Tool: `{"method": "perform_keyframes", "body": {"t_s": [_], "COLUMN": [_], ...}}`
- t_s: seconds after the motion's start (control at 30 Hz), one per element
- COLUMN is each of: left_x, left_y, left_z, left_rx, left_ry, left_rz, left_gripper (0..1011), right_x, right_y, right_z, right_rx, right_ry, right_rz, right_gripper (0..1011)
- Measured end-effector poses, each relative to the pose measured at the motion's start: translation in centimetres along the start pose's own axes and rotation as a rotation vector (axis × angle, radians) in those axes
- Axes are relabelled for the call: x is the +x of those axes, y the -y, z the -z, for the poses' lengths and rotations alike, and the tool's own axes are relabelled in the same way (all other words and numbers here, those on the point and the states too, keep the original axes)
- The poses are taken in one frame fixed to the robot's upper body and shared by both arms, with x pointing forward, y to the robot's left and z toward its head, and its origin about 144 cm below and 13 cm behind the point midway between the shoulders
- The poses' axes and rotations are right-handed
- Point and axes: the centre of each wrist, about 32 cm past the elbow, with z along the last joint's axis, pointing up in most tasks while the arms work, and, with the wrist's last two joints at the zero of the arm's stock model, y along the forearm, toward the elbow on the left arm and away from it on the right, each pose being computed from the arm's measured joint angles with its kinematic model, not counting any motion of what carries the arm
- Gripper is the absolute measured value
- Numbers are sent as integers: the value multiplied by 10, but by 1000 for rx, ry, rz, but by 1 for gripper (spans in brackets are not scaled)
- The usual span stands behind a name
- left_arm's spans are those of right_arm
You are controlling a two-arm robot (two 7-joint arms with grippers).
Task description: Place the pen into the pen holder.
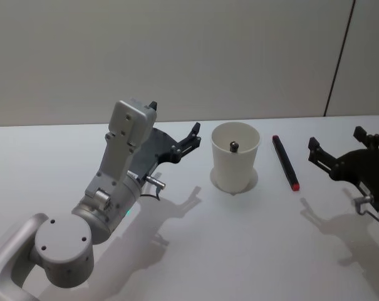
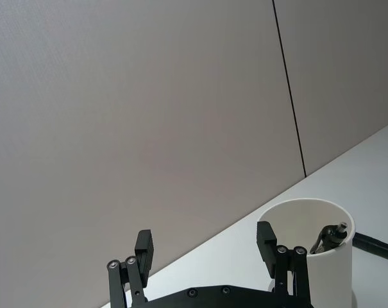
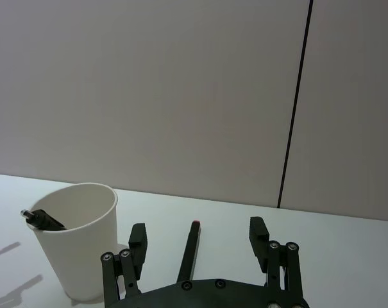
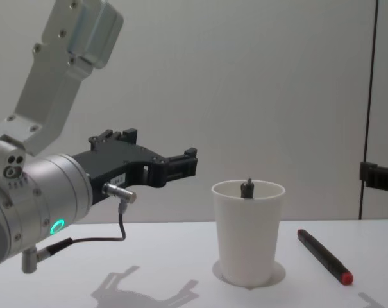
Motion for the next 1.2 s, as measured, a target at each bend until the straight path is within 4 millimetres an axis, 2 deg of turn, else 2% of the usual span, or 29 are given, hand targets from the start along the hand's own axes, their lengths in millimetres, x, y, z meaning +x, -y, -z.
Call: {"method": "perform_keyframes", "body": {"t_s": [0.5,1.2], "left_x": [0,0], "left_y": [0,0], "left_z": [0,0], "left_rx": [0,0], "left_ry": [0,0], "left_rz": [0,0], "left_gripper": [1001,1001], "right_x": [-5,-21], "right_y": [-23,-63], "right_z": [-17,-24], "right_rx": [-130,-276], "right_ry": [-19,-45], "right_rz": [51,95], "right_gripper": [1001,1001]}}
